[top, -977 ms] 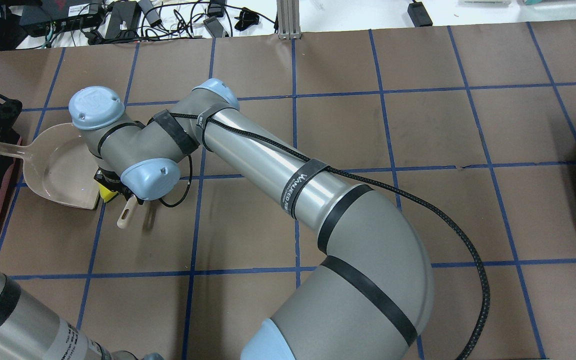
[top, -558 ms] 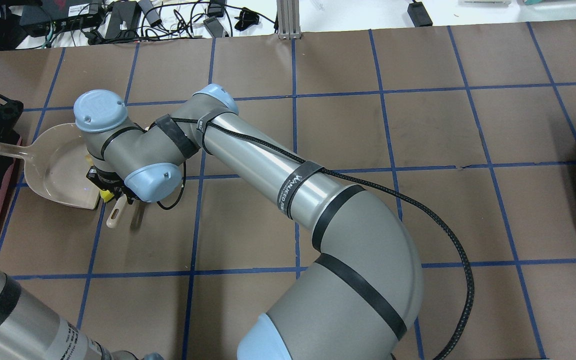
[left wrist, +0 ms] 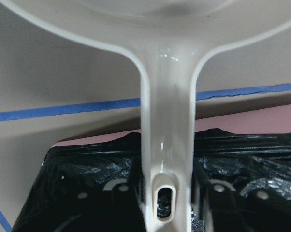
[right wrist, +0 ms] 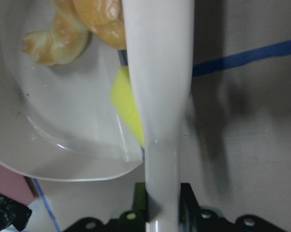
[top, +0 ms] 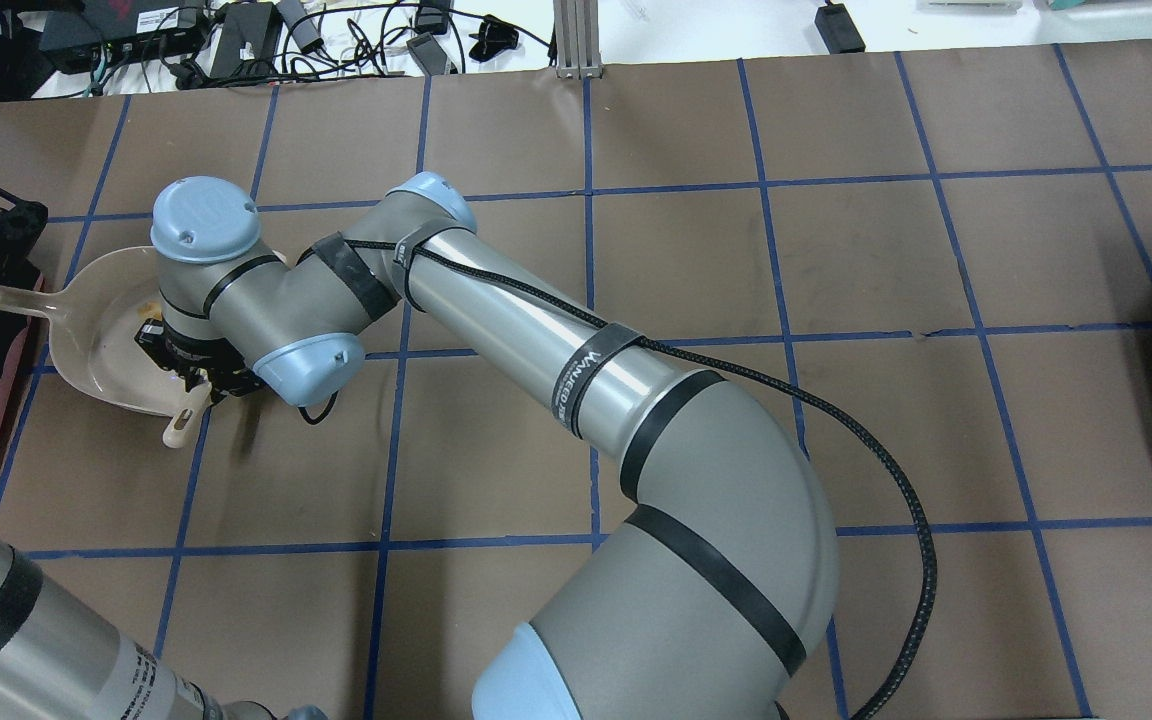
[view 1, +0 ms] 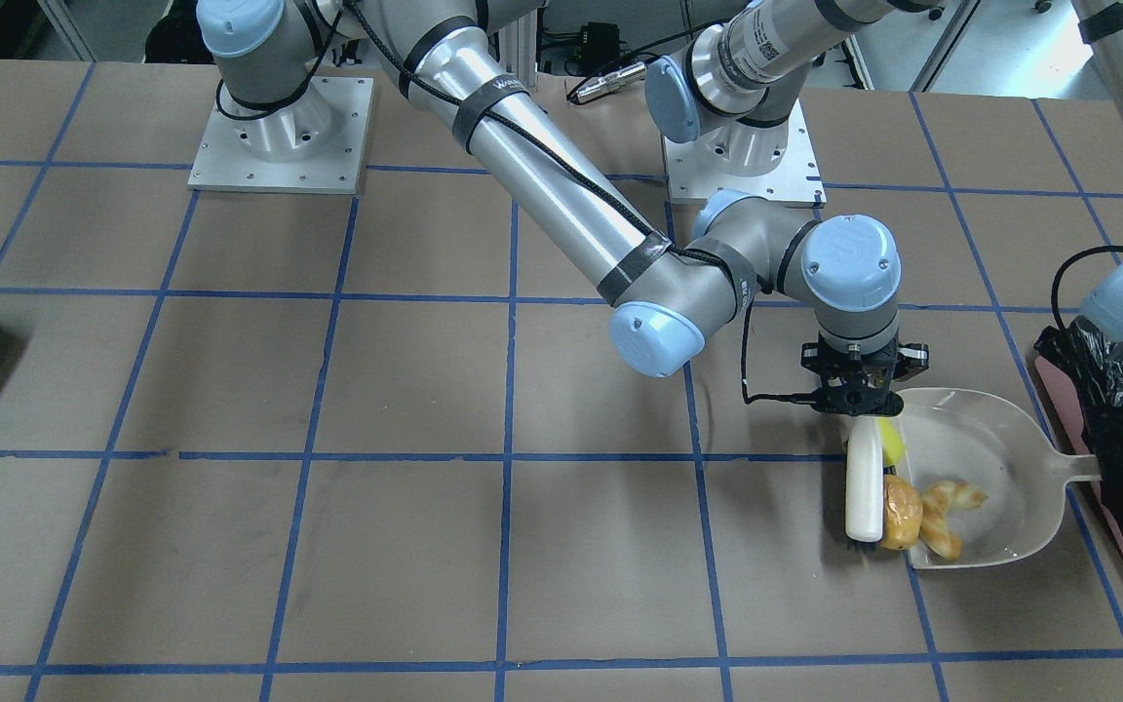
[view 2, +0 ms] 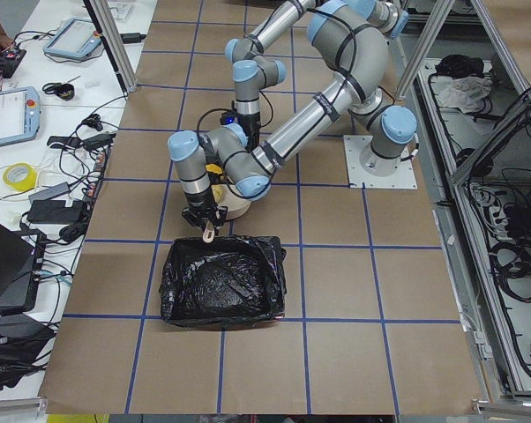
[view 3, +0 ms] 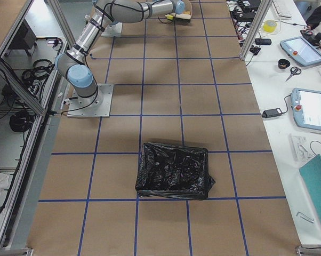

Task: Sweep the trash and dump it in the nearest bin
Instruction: 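Sweep the bread and sponge into the dustpan with the right gripper's brush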

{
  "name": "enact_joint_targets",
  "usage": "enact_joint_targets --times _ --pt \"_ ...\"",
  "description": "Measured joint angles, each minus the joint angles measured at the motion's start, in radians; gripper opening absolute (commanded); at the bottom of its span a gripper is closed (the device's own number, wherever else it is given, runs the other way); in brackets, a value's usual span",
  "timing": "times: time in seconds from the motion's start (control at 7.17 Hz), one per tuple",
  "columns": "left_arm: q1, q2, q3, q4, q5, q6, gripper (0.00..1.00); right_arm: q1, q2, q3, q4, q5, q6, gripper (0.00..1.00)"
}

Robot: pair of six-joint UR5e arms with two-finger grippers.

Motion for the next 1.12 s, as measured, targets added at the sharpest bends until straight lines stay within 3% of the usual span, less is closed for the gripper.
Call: enact_joint_targets --times 0.42,1.12 --pt "0.000 -0.002 0.000 0.002 -0.001 0.000 0.00 0.007 0.064 -0.090 -0.090 0.061 0.107 0.00" --pt "0.000 -0.003 0.000 0.002 -0.004 -0.009 0.00 0.014 0.073 -0.145 -0.184 0.166 0.238 0.00"
